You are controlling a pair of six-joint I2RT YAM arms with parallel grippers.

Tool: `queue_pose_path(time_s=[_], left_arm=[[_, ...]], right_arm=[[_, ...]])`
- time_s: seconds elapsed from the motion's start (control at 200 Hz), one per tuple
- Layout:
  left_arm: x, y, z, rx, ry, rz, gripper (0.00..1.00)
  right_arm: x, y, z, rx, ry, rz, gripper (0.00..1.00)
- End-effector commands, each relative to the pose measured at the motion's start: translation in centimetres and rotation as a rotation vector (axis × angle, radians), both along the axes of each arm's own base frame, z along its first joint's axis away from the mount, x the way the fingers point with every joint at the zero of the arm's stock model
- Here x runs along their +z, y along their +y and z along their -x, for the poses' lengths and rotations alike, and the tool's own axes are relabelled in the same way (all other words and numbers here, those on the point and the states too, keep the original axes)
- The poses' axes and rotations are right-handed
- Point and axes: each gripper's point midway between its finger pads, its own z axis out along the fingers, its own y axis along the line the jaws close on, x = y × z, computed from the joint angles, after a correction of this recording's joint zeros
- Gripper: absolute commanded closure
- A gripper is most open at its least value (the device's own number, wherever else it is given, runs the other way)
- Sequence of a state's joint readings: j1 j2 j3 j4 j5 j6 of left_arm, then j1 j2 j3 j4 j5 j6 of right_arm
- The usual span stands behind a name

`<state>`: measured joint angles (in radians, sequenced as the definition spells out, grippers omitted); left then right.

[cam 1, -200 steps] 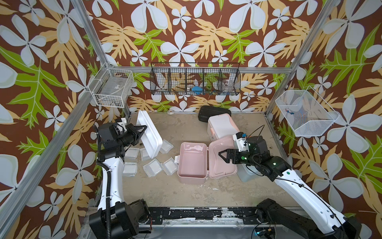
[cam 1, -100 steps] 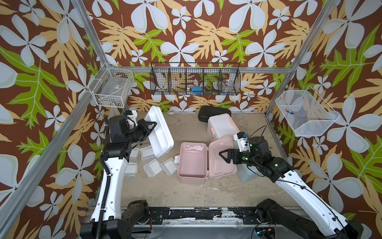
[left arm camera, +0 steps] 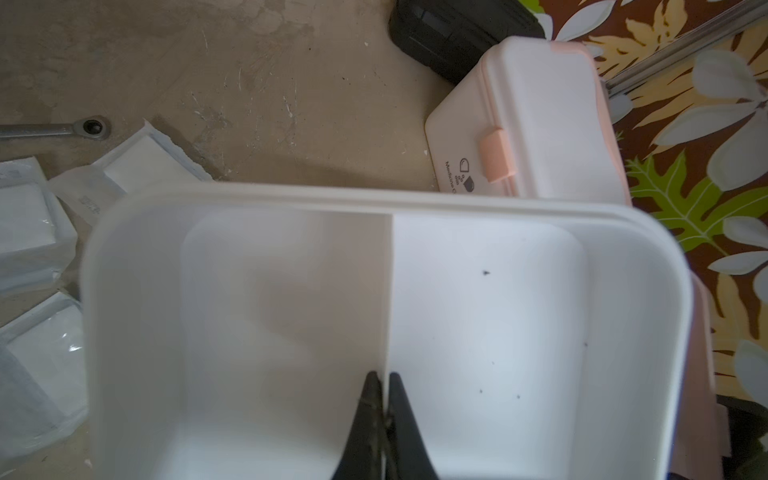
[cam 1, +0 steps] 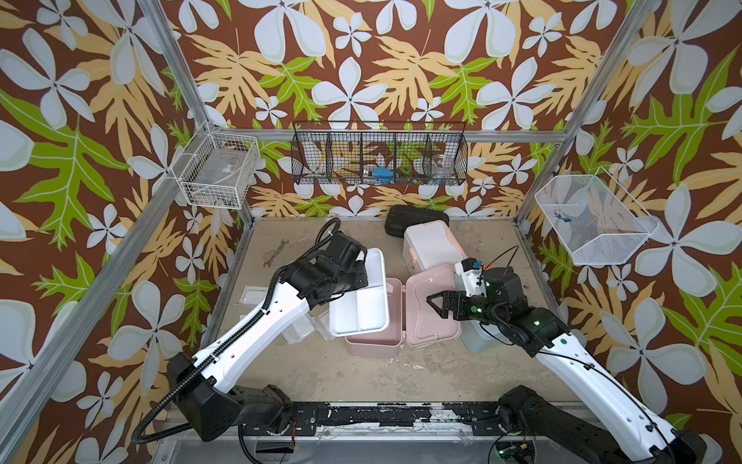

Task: Open first aid kits and take out gauze
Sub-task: Place the compartment layer in the first aid kit.

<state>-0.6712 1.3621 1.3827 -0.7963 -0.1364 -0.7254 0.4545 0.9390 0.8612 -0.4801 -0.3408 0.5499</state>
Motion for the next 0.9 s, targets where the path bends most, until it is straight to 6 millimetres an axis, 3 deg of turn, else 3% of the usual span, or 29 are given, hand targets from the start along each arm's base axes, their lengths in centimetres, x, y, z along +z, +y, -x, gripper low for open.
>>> queue_pose_path(time_s=[0.0, 0.37, 0.896], left_arm=[[-0.9, 0.9, 0.0, 0.05, -0.005, -0.131, 1.0], [-5.2, -3.2, 0.1, -0.032, 0.101, -0.314, 1.0], [-10.2, -4.9, 0.5, -0.096, 0.199, -0.452, 1.0]], right_arm=[[0.3, 0.1, -0.2, -0.004, -0.013, -0.011, 0.07], [0.3, 0.0, 0.0, -0.002, -0.016, -0.01, 0.07], [0.1, -0.1, 0.2, 0.005, -0.024, -0.006, 0.06]])
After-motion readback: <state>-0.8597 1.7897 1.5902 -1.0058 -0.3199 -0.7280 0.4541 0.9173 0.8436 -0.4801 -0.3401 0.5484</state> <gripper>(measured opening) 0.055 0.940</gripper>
